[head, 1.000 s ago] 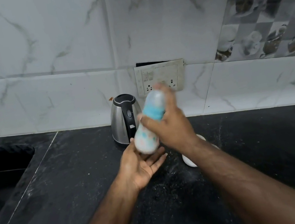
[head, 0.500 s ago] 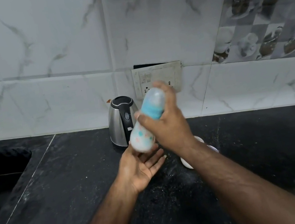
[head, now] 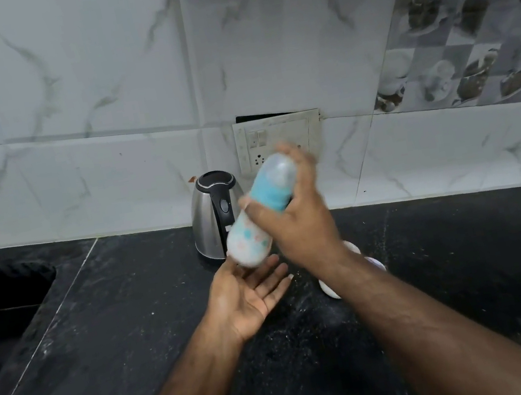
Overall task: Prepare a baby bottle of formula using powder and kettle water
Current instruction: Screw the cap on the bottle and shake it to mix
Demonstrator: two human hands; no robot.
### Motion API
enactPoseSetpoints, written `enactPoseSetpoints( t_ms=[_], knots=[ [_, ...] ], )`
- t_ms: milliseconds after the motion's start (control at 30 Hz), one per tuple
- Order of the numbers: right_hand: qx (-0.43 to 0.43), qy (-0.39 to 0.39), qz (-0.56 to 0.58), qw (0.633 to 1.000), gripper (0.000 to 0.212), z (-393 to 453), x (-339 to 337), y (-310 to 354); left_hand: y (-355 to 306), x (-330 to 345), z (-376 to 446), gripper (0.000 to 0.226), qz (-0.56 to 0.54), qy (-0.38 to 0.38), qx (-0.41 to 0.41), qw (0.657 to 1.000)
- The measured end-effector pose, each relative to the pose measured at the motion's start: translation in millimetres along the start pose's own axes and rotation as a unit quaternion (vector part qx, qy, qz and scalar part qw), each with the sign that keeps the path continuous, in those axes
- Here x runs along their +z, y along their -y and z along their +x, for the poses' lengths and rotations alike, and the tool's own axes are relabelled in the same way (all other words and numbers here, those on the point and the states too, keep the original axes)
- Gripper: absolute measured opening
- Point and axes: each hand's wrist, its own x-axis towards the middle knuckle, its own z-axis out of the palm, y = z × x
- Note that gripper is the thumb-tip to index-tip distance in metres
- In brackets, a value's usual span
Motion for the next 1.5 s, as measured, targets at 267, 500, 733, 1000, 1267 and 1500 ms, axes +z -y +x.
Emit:
enactPoseSetpoints(
  t_ms=[267, 500, 733, 1000, 1267, 1500],
  knots=[
    [0.013, 0.035, -0.015, 0.999, 0.078, -1, 0, -1, 0, 2, -3, 0.053, 0.005, -0.005, 0.000, 1.000],
    [-0.021, -0.019, 0.054, 0.998, 0.073, 14, -13, 6, -2, 4, -6, 0.056, -0.009, -0.012, -0.007, 1.000],
    [-0.014, -0.010, 0.063, 0.998, 0.073, 12, -13, -3, -1, 3, -7, 0.058, -0.012, -0.018, -0.008, 1.000],
    [-0.014, 0.031, 0.052, 0.998, 0.074, 13, -14, -10, 0, 2, -8, 0.061, -0.007, -0.018, -0.011, 1.000],
    [0.039, 0.073, 0.063, 0.995, 0.085, 17, -11, -16, 1, 7, -10, 0.059, 0.002, 0.008, -0.016, 1.000],
    [0.126, 0.115, 0.090, 0.981, 0.098, 6, -4, -34, 7, 14, -14, 0.042, 0.040, 0.025, 0.025, 0.999]
  ],
)
